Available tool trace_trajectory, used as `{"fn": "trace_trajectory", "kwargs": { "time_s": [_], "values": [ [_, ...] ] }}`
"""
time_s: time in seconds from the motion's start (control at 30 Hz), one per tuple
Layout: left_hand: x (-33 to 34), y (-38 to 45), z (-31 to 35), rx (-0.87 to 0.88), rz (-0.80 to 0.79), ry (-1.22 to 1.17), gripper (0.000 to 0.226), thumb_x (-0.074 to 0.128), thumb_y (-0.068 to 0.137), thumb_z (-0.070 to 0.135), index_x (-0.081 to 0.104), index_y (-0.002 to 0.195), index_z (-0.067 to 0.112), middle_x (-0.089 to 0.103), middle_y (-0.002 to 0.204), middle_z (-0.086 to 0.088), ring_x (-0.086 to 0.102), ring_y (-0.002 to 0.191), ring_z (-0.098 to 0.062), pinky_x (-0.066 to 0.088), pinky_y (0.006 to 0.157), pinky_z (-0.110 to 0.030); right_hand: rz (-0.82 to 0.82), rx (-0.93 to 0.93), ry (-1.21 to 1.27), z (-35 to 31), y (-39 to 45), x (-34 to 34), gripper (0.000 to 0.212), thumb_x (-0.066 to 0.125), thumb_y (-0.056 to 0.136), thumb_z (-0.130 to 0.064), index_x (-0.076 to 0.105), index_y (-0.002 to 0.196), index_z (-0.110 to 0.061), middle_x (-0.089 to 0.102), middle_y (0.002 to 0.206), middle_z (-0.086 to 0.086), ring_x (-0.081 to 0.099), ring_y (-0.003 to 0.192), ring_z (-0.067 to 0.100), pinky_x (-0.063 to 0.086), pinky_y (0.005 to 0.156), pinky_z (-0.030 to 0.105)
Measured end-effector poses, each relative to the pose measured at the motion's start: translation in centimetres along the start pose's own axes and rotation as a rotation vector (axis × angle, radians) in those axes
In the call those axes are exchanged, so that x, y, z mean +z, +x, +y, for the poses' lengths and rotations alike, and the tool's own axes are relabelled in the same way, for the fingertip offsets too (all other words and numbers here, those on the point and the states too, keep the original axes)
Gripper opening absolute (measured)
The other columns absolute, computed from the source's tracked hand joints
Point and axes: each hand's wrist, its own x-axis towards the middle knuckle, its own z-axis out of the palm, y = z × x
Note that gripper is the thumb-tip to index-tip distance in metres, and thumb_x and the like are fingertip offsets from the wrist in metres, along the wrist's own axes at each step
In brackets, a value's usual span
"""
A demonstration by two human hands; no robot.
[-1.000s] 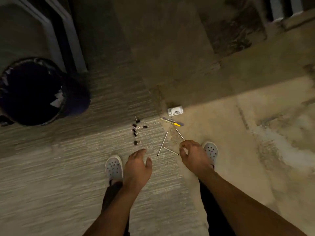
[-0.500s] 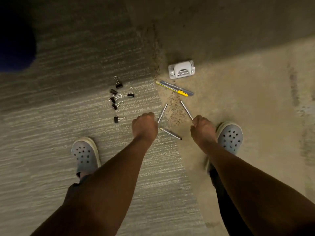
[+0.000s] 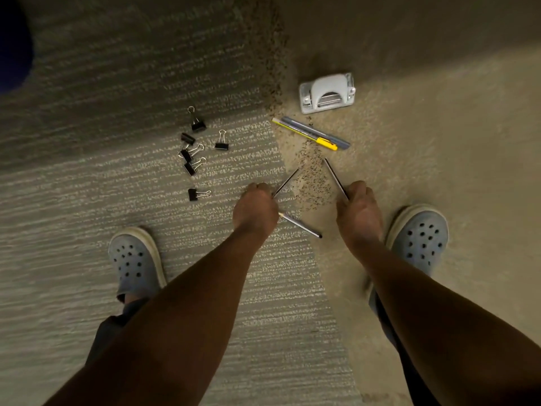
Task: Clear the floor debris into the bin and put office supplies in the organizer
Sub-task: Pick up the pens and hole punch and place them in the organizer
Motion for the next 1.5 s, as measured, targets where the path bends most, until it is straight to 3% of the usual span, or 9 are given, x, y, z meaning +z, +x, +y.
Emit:
{"fn": "trace_trajectory", "kwargs": {
  "time_s": [0.2,0.33,0.5,0.67,0.87,1.03,1.17,1.4,1.5],
  "values": [
    [0.7,-2.2,-1.5,-0.085,0.007,-0.426,0.007,0.048,0.096,0.007,0.047,0.103,0.006,0.058,0.081,-0.005,0.049,0.054,-0.008,0.03,0.033,-0.012,-0.093,-0.121,-0.115,-0.1,0.2,-0.1,0.022,0.052,0.088,-0.016,0.056,0.103,0.0,0.055,0.106,0.024,0.054,0.098,0.039,0.045,0.084,0.042],
    [2.3,-3.8,-1.2,-0.352,-0.002,-0.589,0.018,0.041,0.1,0.018,0.05,0.104,0.004,0.061,0.089,-0.013,0.05,0.06,-0.016,0.033,0.048,-0.024,-0.184,-0.219,-0.031,-1.6,-2.5,1.4,0.024,0.053,0.088,-0.015,0.049,0.108,-0.003,0.053,0.103,0.016,0.052,0.086,0.027,0.041,0.067,0.031],
    [4.2,-4.6,-0.7,-0.611,-0.088,-0.808,0.024,0.061,0.087,0.032,0.06,0.094,0.009,0.068,0.093,-0.015,0.062,0.076,-0.029,0.043,0.062,-0.03,-0.324,-0.275,-0.182,-2.8,-5.2,4.2,0.028,0.045,0.096,-0.01,0.043,0.123,-0.005,0.054,0.114,0.016,0.054,0.097,0.027,0.05,0.079,0.036],
    [5.3,-4.8,-0.4,-0.624,-0.176,-0.879,0.037,0.072,0.077,0.049,0.068,0.087,0.014,0.07,0.081,-0.004,0.064,0.072,-0.021,0.048,0.062,-0.026,-0.308,-0.284,-0.354,-2.8,-5.4,4.9,0.029,0.037,0.097,-0.006,0.044,0.124,-0.001,0.052,0.118,0.019,0.054,0.101,0.029,0.049,0.082,0.036],
    [5.5,-4.2,0.1,-0.639,-0.244,-1.001,0.042,0.066,0.082,0.054,0.069,0.088,0.013,0.073,0.089,-0.007,0.07,0.083,-0.024,0.058,0.078,-0.037,-0.444,-0.374,-0.06,-3.5,-6.8,5.0,0.034,0.039,0.098,-0.014,0.041,0.13,-0.002,0.051,0.115,0.015,0.05,0.101,0.025,0.049,0.087,0.036],
    [4.2,-4.7,-0.6,-0.601,-0.132,-0.909,0.034,0.047,0.099,0.037,0.063,0.096,0.007,0.068,0.082,-0.01,0.065,0.07,-0.025,0.052,0.063,-0.034,-0.506,-0.254,0.195,-5.8,-9.0,4.0,0.021,0.051,0.091,-0.011,0.052,0.112,-0.009,0.061,0.088,0.002,0.061,0.077,0.02,0.044,0.059,0.023],
    [0.7,-6.3,-2.6,-0.64,-0.171,-1.278,0.028,0.043,0.102,0.027,0.055,0.095,0.003,0.058,0.062,-0.009,0.05,0.045,-0.019,0.046,0.051,-0.032,-0.565,-0.222,0.293,-7.5,-11.2,2.2,0.009,0.059,0.09,-0.019,0.056,0.098,-0.017,0.064,0.084,-0.009,0.062,0.075,0.007,0.05,0.066,0.015],
    [-11.1,-13.2,-5.1,-0.491,-0.331,-1.723,0.023,0.04,0.103,0.018,0.056,0.114,0.005,0.073,0.097,-0.014,0.071,0.09,-0.028,0.054,0.079,-0.038,-0.432,-0.121,0.42,-12.2,-17.8,-5.0,0.019,0.056,0.095,-0.027,0.05,0.077,-0.027,0.062,0.066,-0.01,0.058,0.058,-0.001,0.041,0.053,0.01],
    [-16.7,-16.3,-4.9,-0.363,-0.405,-1.726,0.03,0.036,0.104,0.021,0.054,0.12,0.004,0.071,0.113,-0.013,0.067,0.107,-0.027,0.054,0.083,-0.037,-0.486,-0.118,0.478,-15.6,-19.8,-8.7,0.03,0.058,0.095,-0.022,0.053,0.067,-0.031,0.063,0.058,-0.009,0.057,0.052,0.001,0.045,0.053,0.023]
  ]
}}
